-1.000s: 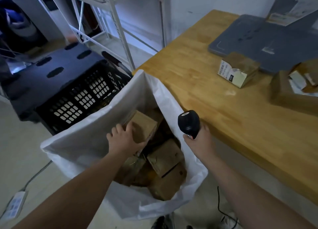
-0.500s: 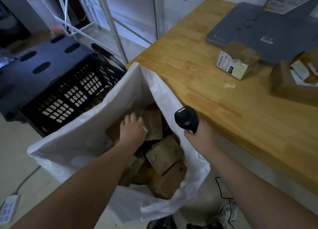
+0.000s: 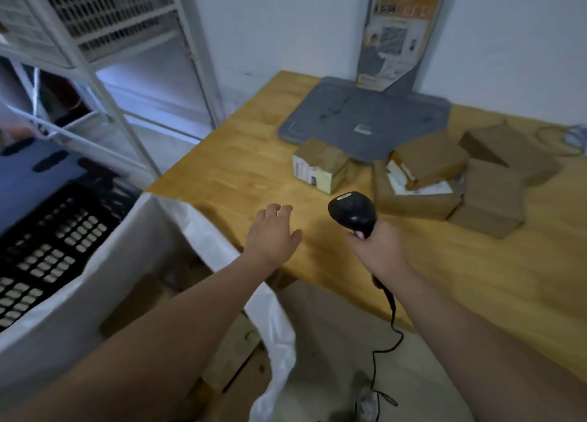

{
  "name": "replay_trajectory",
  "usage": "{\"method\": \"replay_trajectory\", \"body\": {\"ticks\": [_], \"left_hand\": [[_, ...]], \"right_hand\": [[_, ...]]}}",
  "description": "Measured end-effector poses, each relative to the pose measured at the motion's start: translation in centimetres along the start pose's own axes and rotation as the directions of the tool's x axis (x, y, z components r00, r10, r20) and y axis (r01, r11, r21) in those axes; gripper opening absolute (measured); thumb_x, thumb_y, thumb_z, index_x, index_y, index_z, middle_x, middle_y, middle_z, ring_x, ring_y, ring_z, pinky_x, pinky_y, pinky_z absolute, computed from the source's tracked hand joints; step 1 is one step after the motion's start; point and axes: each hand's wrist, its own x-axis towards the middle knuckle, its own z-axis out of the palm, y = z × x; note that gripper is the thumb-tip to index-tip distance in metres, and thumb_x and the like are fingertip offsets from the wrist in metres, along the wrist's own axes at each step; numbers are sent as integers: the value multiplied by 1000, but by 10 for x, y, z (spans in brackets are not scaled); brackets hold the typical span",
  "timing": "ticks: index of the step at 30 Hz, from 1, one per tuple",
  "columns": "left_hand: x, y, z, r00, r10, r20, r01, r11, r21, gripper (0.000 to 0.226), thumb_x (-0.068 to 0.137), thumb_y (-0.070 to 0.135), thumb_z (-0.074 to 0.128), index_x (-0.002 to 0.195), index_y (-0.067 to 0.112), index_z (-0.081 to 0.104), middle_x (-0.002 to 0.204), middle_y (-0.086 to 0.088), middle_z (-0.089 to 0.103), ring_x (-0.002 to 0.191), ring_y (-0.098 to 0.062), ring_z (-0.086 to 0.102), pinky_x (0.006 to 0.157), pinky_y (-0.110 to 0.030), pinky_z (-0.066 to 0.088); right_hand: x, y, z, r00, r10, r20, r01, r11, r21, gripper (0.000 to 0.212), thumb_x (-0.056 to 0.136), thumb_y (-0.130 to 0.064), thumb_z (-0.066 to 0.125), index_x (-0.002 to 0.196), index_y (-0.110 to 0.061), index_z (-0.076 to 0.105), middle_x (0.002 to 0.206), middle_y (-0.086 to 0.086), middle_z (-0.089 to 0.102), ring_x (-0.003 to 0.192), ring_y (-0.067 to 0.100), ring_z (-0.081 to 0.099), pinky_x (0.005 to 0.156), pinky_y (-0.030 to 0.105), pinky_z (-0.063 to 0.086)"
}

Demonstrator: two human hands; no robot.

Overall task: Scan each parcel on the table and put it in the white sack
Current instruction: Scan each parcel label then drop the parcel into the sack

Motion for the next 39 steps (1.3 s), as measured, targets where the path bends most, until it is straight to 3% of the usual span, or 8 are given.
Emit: {"method": "replay_trajectory", "body": {"ticks": [4,13,18,23,28,31,34,39], "left_hand": [[33,46,3,1000,-3,8,4,1000,-21,58,98,38,48,148,15,30,149,-10,32,136,-30,30,108,-40,33],[87,73,12,996,-67,55,68,997,-19,67,93,34,59,148,13,28,151,-13,26,136,-32,29,108,-41,32],[136,65,3,991,50,124,-73,979,191,86,86,36,69,151,17,17,156,-13,17,142,-32,22,112,-40,30],[192,59,-4,957,149,249,-255,841,477,101,85,35,71,154,19,-1,161,-11,-1,148,-30,5,119,-41,13],[235,59,6,913,177,367,-365,758,541,125,78,25,78,149,26,-24,157,-8,-29,147,-29,-16,120,-50,3],[248,59,12,882,199,428,-426,725,541,128,75,29,80,149,27,-24,158,-5,-27,148,-28,-14,119,-51,3],[252,60,15,872,199,447,-437,730,525,125,74,34,80,151,31,-18,161,0,-19,148,-32,2,117,-50,19],[252,61,10,872,229,432,-461,676,574,117,75,39,77,153,31,-10,161,-4,7,139,-35,23,111,-48,27]], "right_hand": [[33,10,-55,999,16,-47,-15,999,32,23,82,-15,65,64,-9,51,55,9,54,60,34,64,58,43,52],[98,19,-101,999,-7,-51,11,997,81,14,83,-20,66,78,-11,57,59,4,57,60,29,66,63,45,56],[131,9,-93,1000,7,-15,-5,991,133,11,81,-18,67,79,-13,57,59,-2,55,57,19,61,64,42,59],[159,3,-78,999,53,-3,-52,991,124,14,81,-19,68,77,-15,55,64,4,59,63,27,65,61,37,52],[180,0,-63,994,113,-2,-111,976,185,13,82,-18,68,84,-11,58,65,5,61,56,27,66,58,39,57],[187,-1,-57,990,142,-2,-138,968,210,13,83,-18,69,82,-14,57,65,5,62,53,25,65,50,29,52],[189,0,-54,988,155,18,-155,957,245,11,84,-17,68,82,-13,57,69,7,62,55,21,63,43,19,45],[187,1,-55,985,172,25,-172,944,281,12,85,-18,69,88,-11,60,70,7,63,53,20,63,52,27,53]]}}
